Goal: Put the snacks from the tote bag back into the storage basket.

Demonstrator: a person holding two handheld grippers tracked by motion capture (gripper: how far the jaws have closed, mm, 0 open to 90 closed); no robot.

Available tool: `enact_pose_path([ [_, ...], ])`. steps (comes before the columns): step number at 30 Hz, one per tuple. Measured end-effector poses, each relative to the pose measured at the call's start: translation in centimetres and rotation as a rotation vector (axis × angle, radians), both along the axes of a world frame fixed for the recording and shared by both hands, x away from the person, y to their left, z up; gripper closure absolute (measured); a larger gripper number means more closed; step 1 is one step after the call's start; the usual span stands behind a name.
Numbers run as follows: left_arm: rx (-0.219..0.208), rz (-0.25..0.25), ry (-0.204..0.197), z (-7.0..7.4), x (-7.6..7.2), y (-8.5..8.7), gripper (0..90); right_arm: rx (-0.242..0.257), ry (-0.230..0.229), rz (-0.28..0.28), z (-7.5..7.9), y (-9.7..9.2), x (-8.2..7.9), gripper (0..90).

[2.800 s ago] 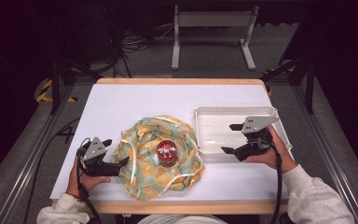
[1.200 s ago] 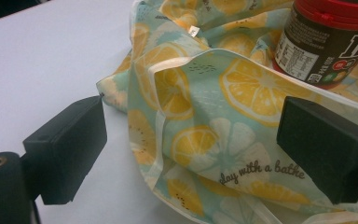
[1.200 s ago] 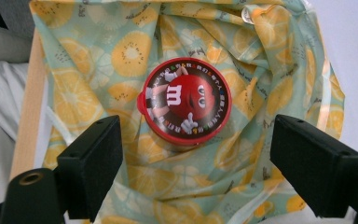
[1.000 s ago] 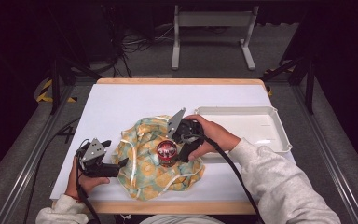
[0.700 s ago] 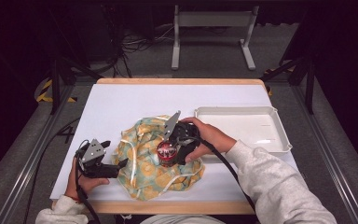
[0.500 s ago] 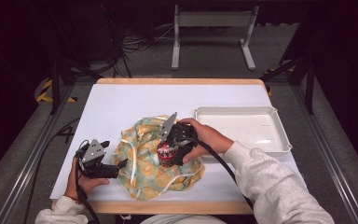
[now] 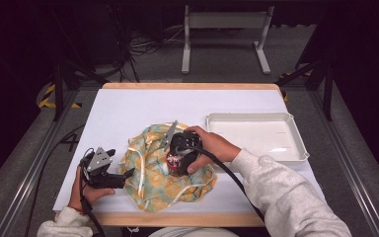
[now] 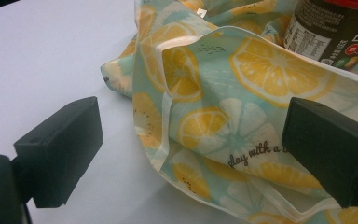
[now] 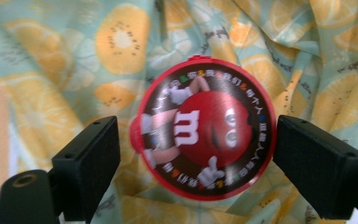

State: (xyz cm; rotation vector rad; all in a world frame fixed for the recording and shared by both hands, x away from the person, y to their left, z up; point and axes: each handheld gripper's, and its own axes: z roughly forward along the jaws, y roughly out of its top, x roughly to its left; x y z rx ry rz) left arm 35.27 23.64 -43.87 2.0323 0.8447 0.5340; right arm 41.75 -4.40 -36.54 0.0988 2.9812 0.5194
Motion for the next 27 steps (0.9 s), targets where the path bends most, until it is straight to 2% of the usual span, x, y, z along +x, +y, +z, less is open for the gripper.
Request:
enact_pose_path([
  [4,-0.007,-0.007,-0.011,0.12,-0.12,0.01,5.9,0.004,0.021,0.004,-0.14,0.34,0.35,17.9],
  [8,0.002,-0.012,-0.009,0.04,-0.18,-0.07,6.0,-0.014,0.013,0.006,-0.39,0.62,0.37,22.4],
  [14,0.004,-0.013,-0.01,0.08,-0.22,-0.11,6.1,-0.005,0.015,0.008,-0.46,0.57,0.5,23.1],
  [21,0.006,-0.029,-0.002,0.06,-0.23,-0.33,6.6,-0.018,0.0,0.017,-0.29,0.58,0.18,23.4],
  [27,-0.002,-0.019,-0.001,0.05,-0.28,-0.16,6.9,-0.026,0.0,0.032,-0.18,0.55,-0.03,23.4],
])
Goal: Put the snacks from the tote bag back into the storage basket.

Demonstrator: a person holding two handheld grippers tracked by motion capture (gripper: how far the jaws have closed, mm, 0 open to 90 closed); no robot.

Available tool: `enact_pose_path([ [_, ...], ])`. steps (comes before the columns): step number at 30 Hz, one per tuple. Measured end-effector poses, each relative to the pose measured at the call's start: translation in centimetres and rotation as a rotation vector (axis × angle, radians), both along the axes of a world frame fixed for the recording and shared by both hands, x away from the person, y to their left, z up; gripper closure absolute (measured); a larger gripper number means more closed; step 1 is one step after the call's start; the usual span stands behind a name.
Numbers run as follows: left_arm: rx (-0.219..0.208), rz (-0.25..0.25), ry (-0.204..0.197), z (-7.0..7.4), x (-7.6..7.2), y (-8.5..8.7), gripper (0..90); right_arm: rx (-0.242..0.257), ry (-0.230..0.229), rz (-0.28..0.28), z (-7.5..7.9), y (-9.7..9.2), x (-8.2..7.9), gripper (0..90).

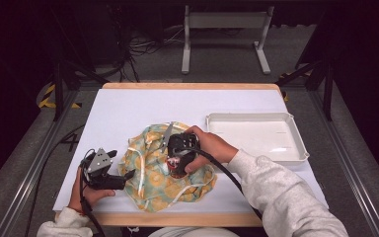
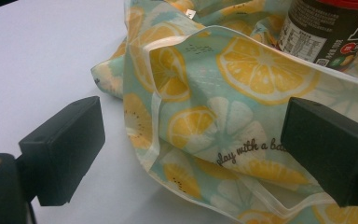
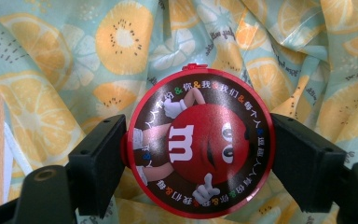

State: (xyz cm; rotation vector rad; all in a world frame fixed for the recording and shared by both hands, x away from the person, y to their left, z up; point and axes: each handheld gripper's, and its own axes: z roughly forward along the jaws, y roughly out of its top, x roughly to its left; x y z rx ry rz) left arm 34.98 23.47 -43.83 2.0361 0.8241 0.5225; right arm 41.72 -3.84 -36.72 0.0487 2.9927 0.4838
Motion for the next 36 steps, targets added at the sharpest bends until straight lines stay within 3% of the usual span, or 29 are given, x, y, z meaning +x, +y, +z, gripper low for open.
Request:
enact_pose_path([
  [20,-0.002,-0.006,-0.013,0.2,-0.3,0.0,6.8,0.004,-0.028,0.037,0.8,-0.3,-0.7,23.6],
  [25,0.002,-0.029,-0.01,0.2,-0.4,-0.1,6.6,0.016,-0.034,0.035,1.2,-0.3,-0.7,23.6],
  [36,-0.002,-0.012,-0.027,0.3,-0.4,0.1,6.6,0.026,-0.048,0.042,2.4,-0.6,-1.0,23.6],
])
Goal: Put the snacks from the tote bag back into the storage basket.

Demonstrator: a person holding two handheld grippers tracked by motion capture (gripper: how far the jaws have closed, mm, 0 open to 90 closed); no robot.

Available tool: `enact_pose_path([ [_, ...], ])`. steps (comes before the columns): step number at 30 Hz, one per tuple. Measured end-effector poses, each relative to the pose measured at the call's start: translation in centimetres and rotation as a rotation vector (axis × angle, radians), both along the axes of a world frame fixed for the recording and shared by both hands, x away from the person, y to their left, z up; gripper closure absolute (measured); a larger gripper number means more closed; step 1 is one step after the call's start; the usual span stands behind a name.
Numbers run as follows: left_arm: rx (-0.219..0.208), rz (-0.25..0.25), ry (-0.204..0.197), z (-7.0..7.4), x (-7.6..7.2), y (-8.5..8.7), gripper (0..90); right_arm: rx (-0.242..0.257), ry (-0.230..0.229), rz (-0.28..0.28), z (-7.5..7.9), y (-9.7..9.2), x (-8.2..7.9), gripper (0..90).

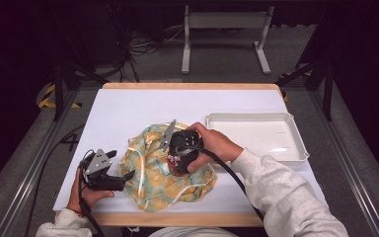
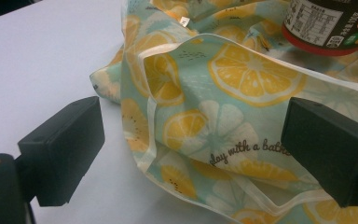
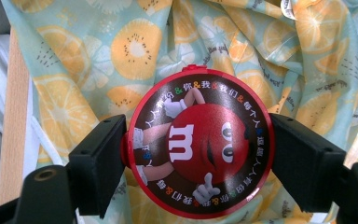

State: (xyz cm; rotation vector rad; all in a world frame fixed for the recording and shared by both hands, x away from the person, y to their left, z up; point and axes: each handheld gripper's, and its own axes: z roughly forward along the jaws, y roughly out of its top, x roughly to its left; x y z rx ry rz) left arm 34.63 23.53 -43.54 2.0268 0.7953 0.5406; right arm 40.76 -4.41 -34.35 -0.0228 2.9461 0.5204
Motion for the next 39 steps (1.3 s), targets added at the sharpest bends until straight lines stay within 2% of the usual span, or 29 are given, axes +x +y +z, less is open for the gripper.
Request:
enact_pose_path([
  [9,-0.008,0.006,-0.001,0.1,-0.1,0.1,6.6,0.021,-0.016,-0.012,0.6,-0.2,-0.1,23.6],
  [24,-0.007,-0.004,0.013,-0.1,0.1,0.0,6.5,0.013,-0.042,-0.032,2.4,-1.4,-0.3,23.6],
  [29,0.009,-0.007,0.021,-0.2,0.2,0.0,6.4,0.025,-0.051,-0.043,2.8,-1.9,-0.3,23.6],
  [32,0.006,-0.004,0.019,-0.2,0.2,0.0,6.4,0.027,-0.067,-0.048,2.9,-2.0,-0.3,23.7],
  [35,-0.015,-0.011,0.026,-0.2,0.2,0.1,6.3,0.028,-0.064,-0.047,3.1,-2.3,-0.3,23.7],
  [39,-0.016,-0.012,0.026,-0.2,0.2,0.1,6.5,0.025,-0.078,-0.049,3.4,-2.7,-0.2,23.7],
])
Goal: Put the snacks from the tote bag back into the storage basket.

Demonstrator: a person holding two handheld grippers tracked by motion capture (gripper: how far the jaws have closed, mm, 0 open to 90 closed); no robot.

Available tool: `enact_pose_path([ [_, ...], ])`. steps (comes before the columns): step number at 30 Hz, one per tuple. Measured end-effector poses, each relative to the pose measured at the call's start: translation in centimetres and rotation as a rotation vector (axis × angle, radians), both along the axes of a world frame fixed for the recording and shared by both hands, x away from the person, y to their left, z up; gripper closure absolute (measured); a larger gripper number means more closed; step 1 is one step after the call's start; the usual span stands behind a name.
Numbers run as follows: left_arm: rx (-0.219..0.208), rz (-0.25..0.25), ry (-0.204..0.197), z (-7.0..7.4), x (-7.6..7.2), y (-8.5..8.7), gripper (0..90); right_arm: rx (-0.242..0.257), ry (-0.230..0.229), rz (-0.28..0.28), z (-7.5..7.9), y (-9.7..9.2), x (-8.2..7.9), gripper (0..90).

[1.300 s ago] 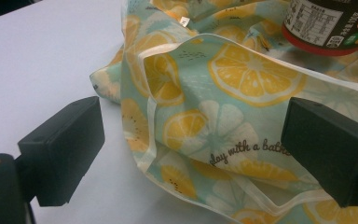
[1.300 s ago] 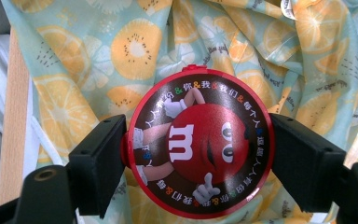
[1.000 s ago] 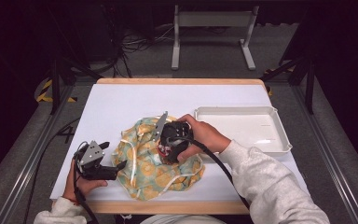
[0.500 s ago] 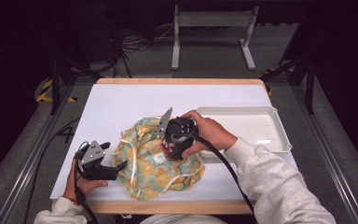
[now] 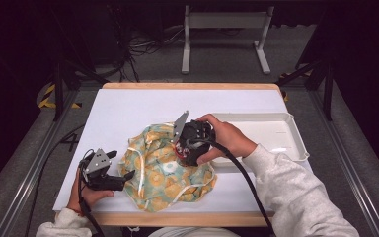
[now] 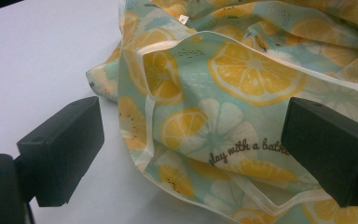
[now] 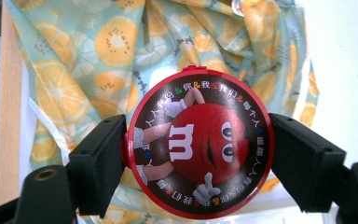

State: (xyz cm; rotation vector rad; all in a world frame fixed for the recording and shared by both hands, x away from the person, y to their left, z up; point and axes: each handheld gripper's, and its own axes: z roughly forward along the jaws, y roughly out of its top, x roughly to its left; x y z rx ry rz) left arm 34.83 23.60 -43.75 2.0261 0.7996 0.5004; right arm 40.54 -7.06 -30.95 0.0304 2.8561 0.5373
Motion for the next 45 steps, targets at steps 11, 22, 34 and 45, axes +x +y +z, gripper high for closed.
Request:
enact_pose_path([
  [11,0.007,-0.008,0.003,-0.1,0.1,-0.1,6.5,-0.005,0.005,-0.004,0.5,-0.7,0.3,23.7],
  [22,0.016,-0.017,-0.002,0.0,0.0,-0.4,6.5,0.004,-0.009,-0.018,1.3,-1.7,0.0,23.7],
  [34,0.021,-0.019,0.0,0.0,0.0,-0.5,6.5,0.012,-0.025,-0.039,2.2,-3.3,0.0,23.7],
  [45,0.02,-0.016,0.014,-0.1,0.0,-0.6,6.3,0.027,-0.027,-0.067,3.0,-5.3,0.1,23.7],
])
